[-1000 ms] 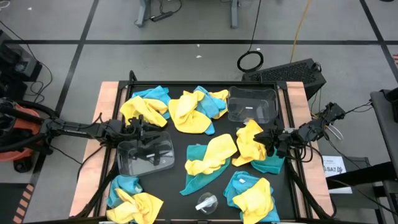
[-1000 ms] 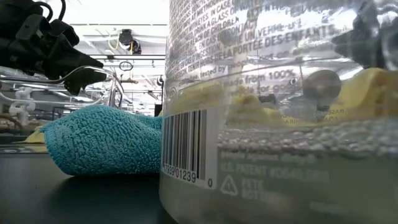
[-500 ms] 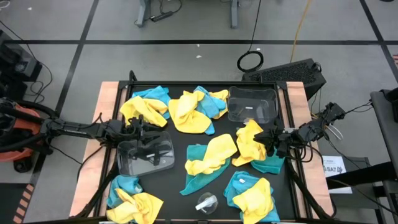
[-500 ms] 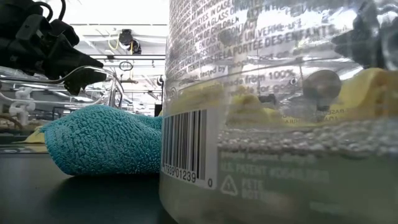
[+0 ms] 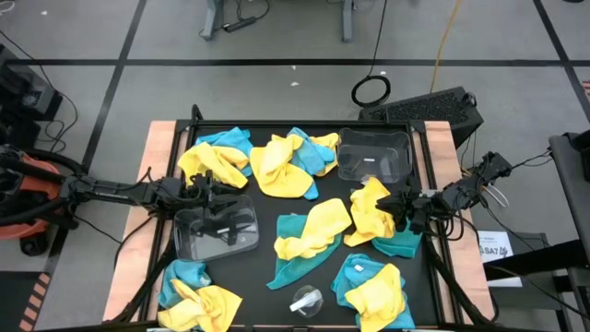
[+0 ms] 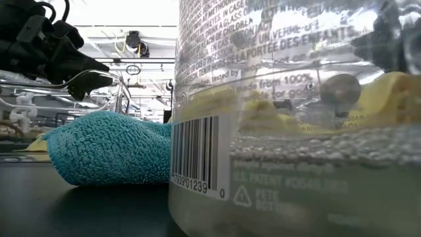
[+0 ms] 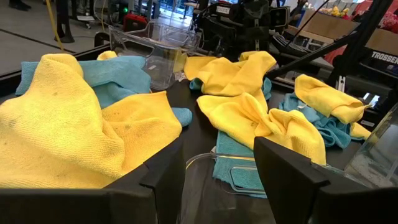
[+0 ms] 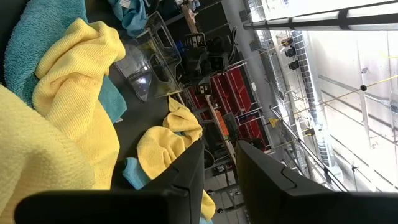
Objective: Sort microfiber towel by color & place in baskets
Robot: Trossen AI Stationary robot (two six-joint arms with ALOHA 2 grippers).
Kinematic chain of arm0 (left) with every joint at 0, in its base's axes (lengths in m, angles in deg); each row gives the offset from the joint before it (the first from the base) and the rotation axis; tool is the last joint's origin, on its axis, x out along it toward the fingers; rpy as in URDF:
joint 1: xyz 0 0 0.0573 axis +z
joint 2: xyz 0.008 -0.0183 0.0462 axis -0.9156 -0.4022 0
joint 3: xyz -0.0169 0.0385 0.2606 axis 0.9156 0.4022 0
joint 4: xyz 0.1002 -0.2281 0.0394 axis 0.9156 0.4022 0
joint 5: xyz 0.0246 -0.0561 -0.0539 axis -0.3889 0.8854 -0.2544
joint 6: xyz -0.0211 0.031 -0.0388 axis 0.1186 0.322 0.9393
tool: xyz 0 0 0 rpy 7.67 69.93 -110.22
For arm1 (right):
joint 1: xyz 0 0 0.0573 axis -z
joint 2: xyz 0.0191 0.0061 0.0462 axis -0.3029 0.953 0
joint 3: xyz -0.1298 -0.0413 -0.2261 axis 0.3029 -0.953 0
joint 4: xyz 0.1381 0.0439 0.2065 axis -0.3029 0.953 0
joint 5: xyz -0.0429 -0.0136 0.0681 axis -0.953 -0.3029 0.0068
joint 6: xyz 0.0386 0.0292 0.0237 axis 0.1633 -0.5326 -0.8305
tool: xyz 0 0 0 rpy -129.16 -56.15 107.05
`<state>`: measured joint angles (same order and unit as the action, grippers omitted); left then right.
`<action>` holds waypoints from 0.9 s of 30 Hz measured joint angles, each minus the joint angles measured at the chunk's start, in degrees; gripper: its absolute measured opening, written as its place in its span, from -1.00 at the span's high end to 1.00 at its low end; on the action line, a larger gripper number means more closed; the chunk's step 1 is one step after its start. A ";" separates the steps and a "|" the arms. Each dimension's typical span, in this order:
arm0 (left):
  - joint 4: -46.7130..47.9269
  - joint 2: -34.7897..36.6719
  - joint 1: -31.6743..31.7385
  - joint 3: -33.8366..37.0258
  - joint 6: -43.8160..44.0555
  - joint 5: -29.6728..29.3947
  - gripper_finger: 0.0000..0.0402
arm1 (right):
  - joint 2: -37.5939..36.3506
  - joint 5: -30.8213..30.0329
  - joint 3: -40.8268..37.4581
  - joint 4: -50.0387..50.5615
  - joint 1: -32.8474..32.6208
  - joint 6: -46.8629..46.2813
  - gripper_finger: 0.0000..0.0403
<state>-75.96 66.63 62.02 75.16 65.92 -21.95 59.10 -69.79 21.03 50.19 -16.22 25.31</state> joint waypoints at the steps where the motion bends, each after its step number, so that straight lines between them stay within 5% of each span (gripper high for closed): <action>1: 0.02 0.00 0.00 0.00 0.01 0.00 0.03 | 0.02 0.00 -0.01 0.00 0.00 0.00 0.57; 24: 0.02 0.00 0.00 0.00 0.01 0.01 0.03 | 0.02 0.00 0.00 -0.01 -0.02 0.03 0.57; 27: 0.01 0.00 0.01 0.00 0.01 0.01 0.03 | 0.01 -0.02 -0.01 -0.60 0.26 11.03 0.57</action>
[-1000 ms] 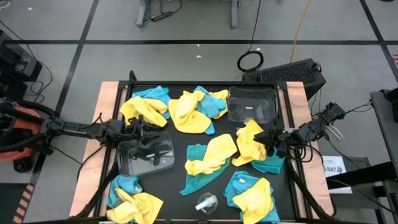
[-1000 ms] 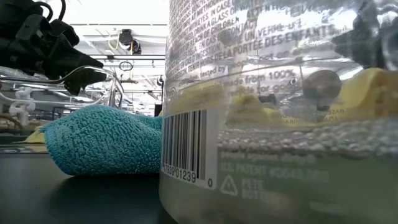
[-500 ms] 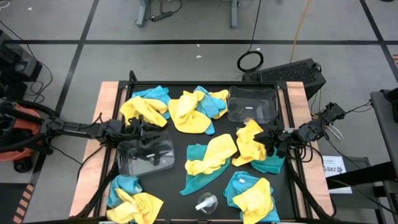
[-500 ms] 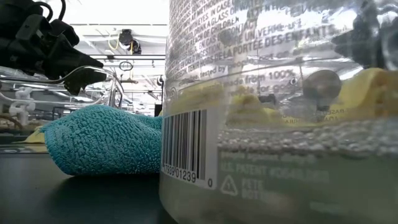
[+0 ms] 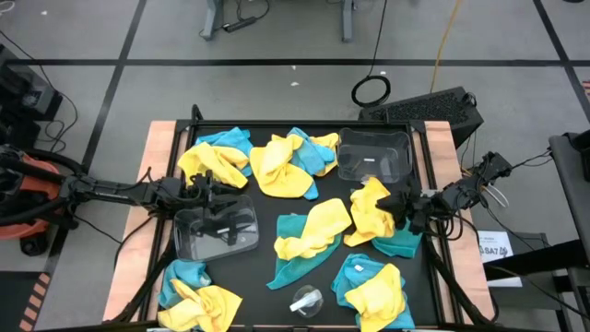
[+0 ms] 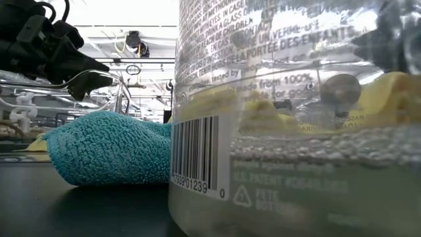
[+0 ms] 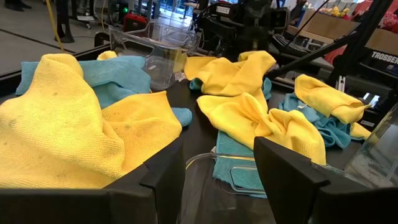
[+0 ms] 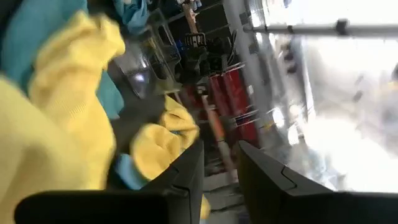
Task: Sort microfiber towel by color & place in baskets
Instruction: Put the yellow microfiber towel into the bottom transparent bin
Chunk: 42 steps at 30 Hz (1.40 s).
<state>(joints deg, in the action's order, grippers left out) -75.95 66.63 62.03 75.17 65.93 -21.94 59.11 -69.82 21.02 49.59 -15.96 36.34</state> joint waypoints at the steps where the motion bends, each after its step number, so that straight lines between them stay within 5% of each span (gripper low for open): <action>1: -0.01 0.00 -0.02 0.00 -0.02 0.00 0.03 | 0.00 0.00 0.01 -0.07 0.20 7.23 0.57; 4: -0.01 0.00 0.00 0.02 0.00 -0.01 0.03 | -0.01 -0.04 0.01 0.08 0.26 24.18 0.57; 8: 0.01 0.00 0.00 0.01 0.00 -0.01 0.03 | 0.01 -0.02 -0.01 0.39 0.24 29.46 0.57; 31: 0.01 0.00 0.00 0.00 -0.01 -0.02 0.03 | 0.01 0.02 0.01 0.38 0.24 5.23 0.57; 42: 0.01 0.00 -0.02 0.00 -0.02 0.00 0.03 | 0.01 0.02 0.01 0.39 0.24 3.50 0.57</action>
